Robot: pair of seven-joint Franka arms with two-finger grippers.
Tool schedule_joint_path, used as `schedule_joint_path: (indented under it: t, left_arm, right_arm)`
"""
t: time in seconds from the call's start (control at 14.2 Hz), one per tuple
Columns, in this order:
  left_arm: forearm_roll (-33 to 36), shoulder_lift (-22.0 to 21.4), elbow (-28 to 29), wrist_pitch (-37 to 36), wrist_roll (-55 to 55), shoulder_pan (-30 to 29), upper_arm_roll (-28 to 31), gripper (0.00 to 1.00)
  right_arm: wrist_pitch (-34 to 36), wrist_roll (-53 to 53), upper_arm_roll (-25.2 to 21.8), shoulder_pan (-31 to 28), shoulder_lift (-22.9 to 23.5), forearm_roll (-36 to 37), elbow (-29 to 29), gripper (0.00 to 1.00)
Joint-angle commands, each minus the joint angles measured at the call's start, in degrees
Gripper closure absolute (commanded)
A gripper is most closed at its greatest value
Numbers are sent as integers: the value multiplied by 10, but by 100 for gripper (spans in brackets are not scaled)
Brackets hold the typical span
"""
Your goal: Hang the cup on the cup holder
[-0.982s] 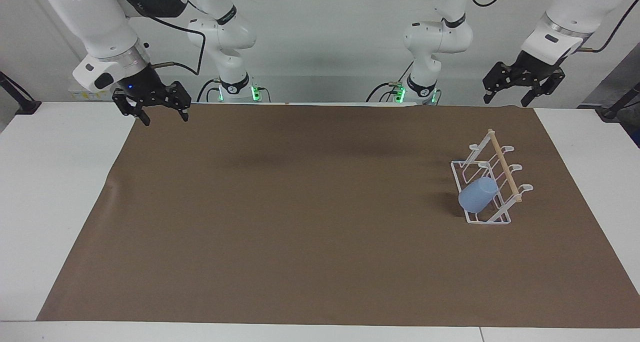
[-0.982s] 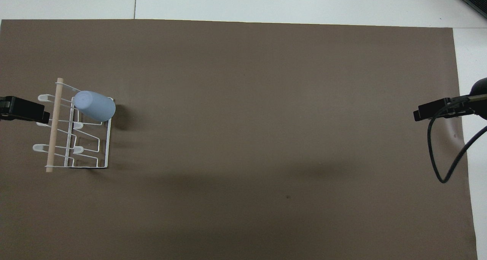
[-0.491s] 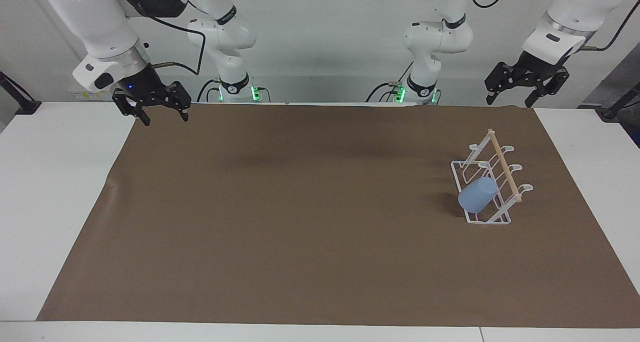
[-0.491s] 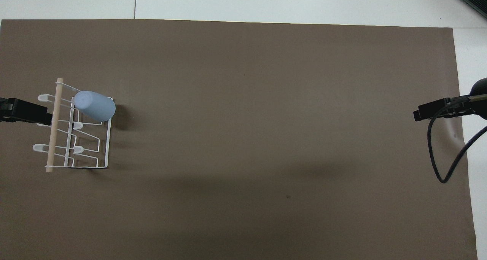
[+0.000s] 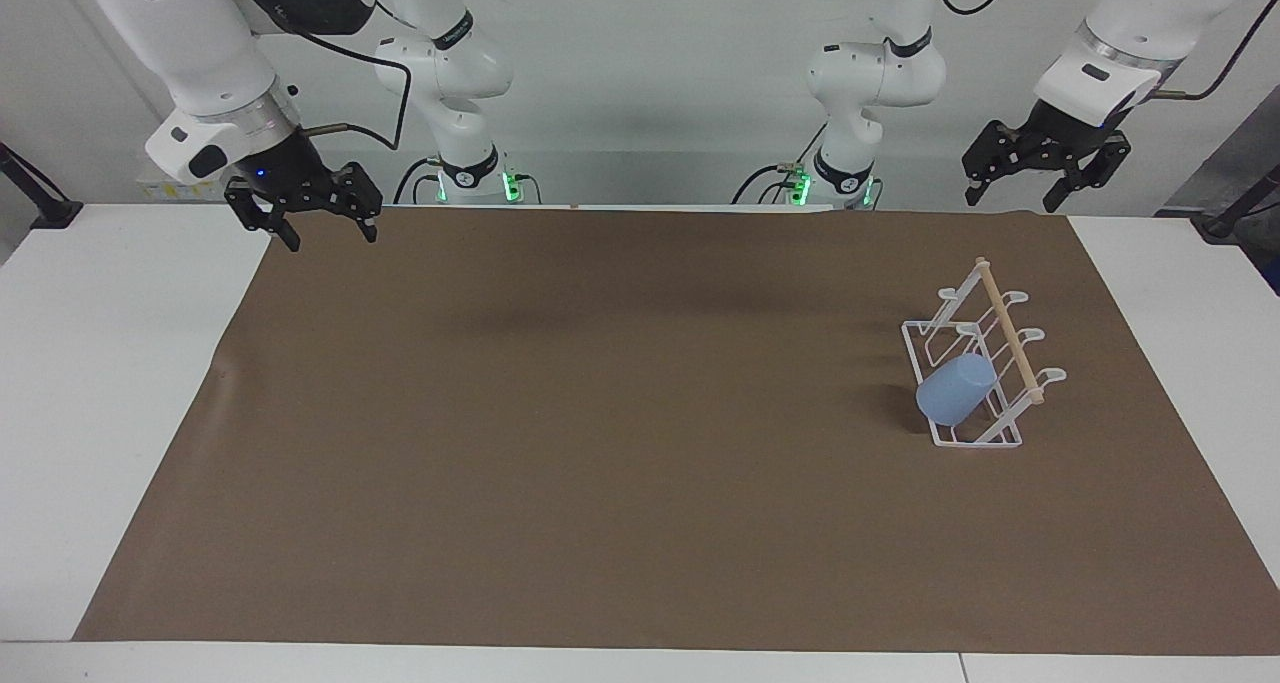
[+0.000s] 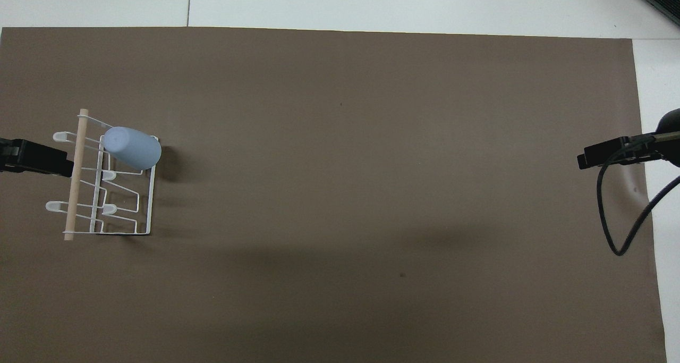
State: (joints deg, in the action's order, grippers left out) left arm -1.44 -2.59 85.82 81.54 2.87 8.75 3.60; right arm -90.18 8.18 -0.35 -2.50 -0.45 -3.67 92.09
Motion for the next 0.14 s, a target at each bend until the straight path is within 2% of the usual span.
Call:
schedule_joint_path:
  t: [0.0, 0.07]
  left_arm:
    - [10, -13, 11, -7, 4, 7, 4, 0]
    - [10, -13, 11, -6, 4, 7, 4, 0]
  right_arm:
    - [4, -7, 3, -5, -15, -10, 15, 0]
    - [4, -7, 3, -5, -15, -10, 15, 0]
